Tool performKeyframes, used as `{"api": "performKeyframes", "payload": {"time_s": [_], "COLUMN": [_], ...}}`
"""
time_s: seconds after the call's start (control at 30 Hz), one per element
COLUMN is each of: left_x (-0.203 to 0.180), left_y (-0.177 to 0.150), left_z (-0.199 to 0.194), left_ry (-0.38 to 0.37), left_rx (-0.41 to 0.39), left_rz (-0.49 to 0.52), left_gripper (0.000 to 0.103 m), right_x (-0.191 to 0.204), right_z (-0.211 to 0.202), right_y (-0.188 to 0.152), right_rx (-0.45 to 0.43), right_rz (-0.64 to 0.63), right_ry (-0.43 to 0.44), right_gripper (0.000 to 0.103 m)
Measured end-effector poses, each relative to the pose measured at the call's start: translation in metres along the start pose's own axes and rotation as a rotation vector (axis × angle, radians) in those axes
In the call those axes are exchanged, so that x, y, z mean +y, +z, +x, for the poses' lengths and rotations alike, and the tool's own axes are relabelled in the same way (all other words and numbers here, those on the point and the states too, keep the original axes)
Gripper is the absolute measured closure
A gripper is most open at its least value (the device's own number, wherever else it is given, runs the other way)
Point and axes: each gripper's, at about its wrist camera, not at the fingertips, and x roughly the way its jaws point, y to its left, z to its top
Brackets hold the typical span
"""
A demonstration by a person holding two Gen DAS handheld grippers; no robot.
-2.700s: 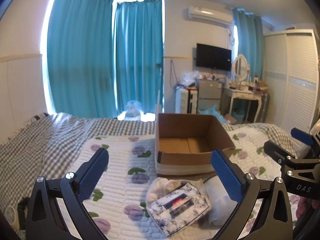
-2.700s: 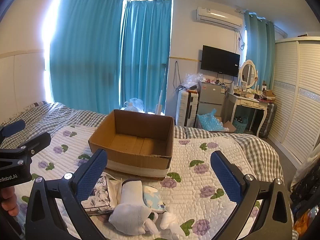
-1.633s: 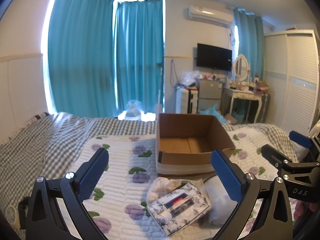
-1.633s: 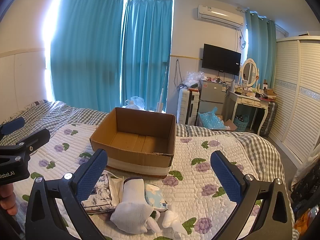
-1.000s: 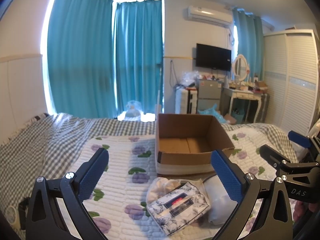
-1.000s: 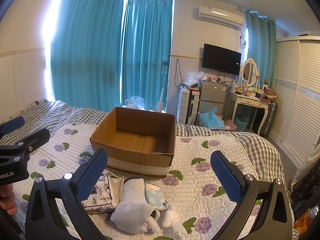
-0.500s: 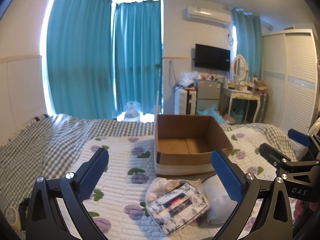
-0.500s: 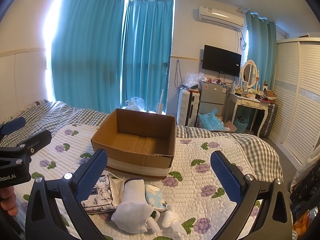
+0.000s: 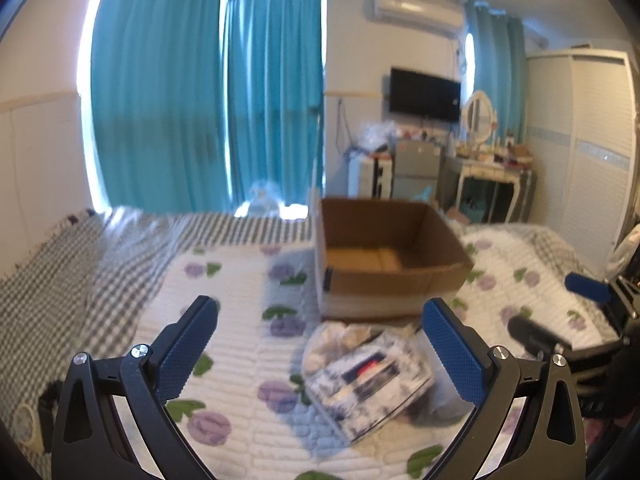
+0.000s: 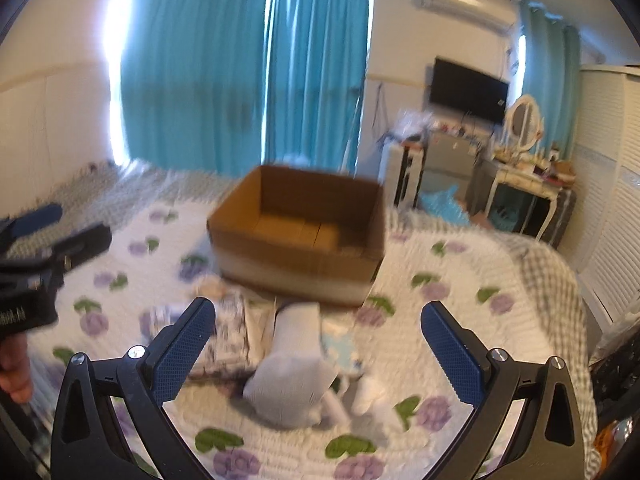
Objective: Organize soft objects
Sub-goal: 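Grasp the white glove with the right tool while the left tool grasps the floral tissue pack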
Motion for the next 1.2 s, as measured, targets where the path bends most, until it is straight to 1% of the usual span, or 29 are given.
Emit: {"api": "performKeyframes", "payload": {"time_s": [0.07, 0.13, 0.17, 0.2, 0.23, 0.33, 0.43, 0.47, 0.5, 0.6, 0.67, 0.77, 0.87, 0.97, 1.0, 1.03, 1.07, 1.1, 1.13, 1.17, 1.2], "left_x": [0.002, 0.006, 0.007, 0.007, 0.006, 0.004, 0.002, 0.001, 0.000, -0.004, -0.009, -0.013, -0.013, -0.014, -0.015, -0.016, -0.017, -0.018, -0.020, -0.022, -0.024], "left_y": [-0.007, -0.014, -0.017, -0.021, -0.024, -0.033, -0.038, -0.040, -0.042, -0.046, -0.049, -0.054, -0.059, -0.066, -0.070, -0.073, -0.076, -0.079, -0.081, -0.082, -0.084], "left_z": [0.010, 0.023, 0.027, 0.031, 0.036, 0.044, 0.052, 0.054, 0.056, 0.062, 0.063, 0.067, 0.073, 0.083, 0.087, 0.090, 0.093, 0.096, 0.098, 0.099, 0.099], "left_ry": [0.008, 0.015, 0.014, 0.011, 0.013, 0.014, 0.007, 0.002, -0.006, -0.016, -0.020, -0.030, -0.043, -0.072, -0.085, -0.091, -0.097, -0.101, -0.101, -0.108, -0.127], "left_rx": [0.038, 0.083, 0.098, 0.109, 0.125, 0.158, 0.188, 0.198, 0.209, 0.233, 0.243, 0.266, 0.306, 0.344, 0.360, 0.370, 0.379, 0.389, 0.398, 0.404, 0.408], "left_rz": [-0.004, -0.009, -0.008, -0.004, 0.005, 0.022, 0.026, 0.027, 0.027, 0.040, 0.062, 0.082, 0.078, 0.067, 0.064, 0.063, 0.061, 0.058, 0.059, 0.062, 0.066], "left_gripper": [0.000, 0.000, 0.000, 0.000, 0.000, 0.000, 0.000, 0.000, 0.000, 0.000, 0.000, 0.000, 0.000, 0.001, 0.003, 0.010, 0.014, 0.014, 0.017, 0.024, 0.026], "right_x": [0.007, 0.013, 0.017, 0.018, 0.020, 0.022, 0.018, 0.016, 0.015, 0.013, 0.010, 0.009, 0.001, -0.002, -0.003, -0.004, -0.005, -0.005, -0.005, -0.005, -0.005], "right_z": [0.018, 0.038, 0.049, 0.055, 0.062, 0.081, 0.092, 0.093, 0.093, 0.089, 0.084, 0.076, 0.064, 0.057, 0.056, 0.056, 0.055, 0.056, 0.056, 0.056, 0.056], "right_y": [-0.012, -0.026, -0.035, -0.040, -0.046, -0.059, -0.064, -0.065, -0.064, -0.065, -0.064, -0.057, -0.049, -0.042, -0.041, -0.041, -0.041, -0.041, -0.041, -0.041, -0.041], "right_rx": [0.053, 0.114, 0.147, 0.164, 0.179, 0.236, 0.265, 0.268, 0.271, 0.276, 0.268, 0.249, 0.202, 0.175, 0.171, 0.170, 0.169, 0.168, 0.168, 0.168, 0.169], "right_rz": [-0.027, -0.050, -0.063, -0.069, -0.075, -0.091, -0.060, -0.049, -0.045, -0.042, -0.034, -0.041, -0.017, -0.014, -0.013, -0.010, -0.006, -0.004, -0.005, -0.006, -0.005], "right_ry": [0.006, 0.014, 0.032, 0.047, 0.054, 0.044, 0.090, 0.110, 0.115, 0.125, 0.130, 0.122, 0.119, 0.105, 0.100, 0.101, 0.104, 0.105, 0.104, 0.103, 0.104], "right_gripper": [0.001, 0.007, 0.013, 0.016, 0.016, 0.019, 0.028, 0.033, 0.037, 0.046, 0.050, 0.053, 0.054, 0.055, 0.055, 0.055, 0.055, 0.055, 0.055, 0.055, 0.055]}}
